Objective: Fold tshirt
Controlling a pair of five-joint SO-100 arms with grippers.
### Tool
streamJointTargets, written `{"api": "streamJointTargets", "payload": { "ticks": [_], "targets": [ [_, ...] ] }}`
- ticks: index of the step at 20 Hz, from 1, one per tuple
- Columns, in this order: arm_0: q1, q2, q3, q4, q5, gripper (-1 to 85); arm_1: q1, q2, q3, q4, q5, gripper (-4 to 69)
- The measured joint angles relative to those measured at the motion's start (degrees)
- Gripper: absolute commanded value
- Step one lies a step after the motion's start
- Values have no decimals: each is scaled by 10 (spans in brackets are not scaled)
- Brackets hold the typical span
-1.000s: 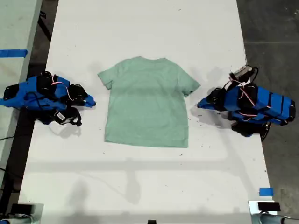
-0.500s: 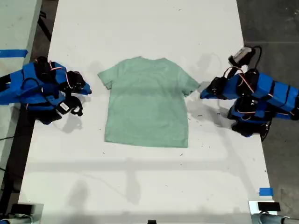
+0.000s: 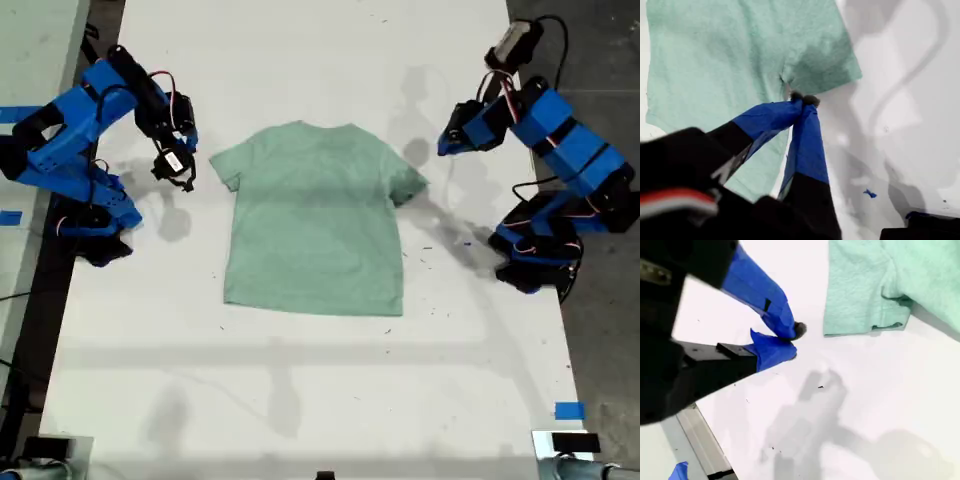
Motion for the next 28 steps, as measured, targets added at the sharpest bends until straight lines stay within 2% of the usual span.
{"api": "streamJointTargets", "payload": {
  "ticks": [2, 6, 8, 16, 19, 21, 22, 28],
  "targets": [
    [-2, -6, -4, 2, -1, 1, 4, -18, -2, 4, -22, 318],
    [-1, -8, -4, 6, 4, 2, 4, -36, 23, -4, -50, 348],
    [-1, -8, -4, 6, 4, 1, 4, -51, 61, -41, -54, 353],
    [-1, -8, 14, -9, 4, 1, 13, -245, 195, -294, -64, 346],
    [-1, -8, 25, -9, 4, 1, 21, -303, 164, -307, -70, 257],
    [0, -9, 31, -12, 4, 1, 31, -319, 152, -307, -72, 10],
    [0, -8, 34, -18, 4, 1, 35, -321, 150, -307, -72, -8],
    [0, -8, 41, -18, 4, 1, 40, -332, 135, -317, -98, -11]
  ]
}}
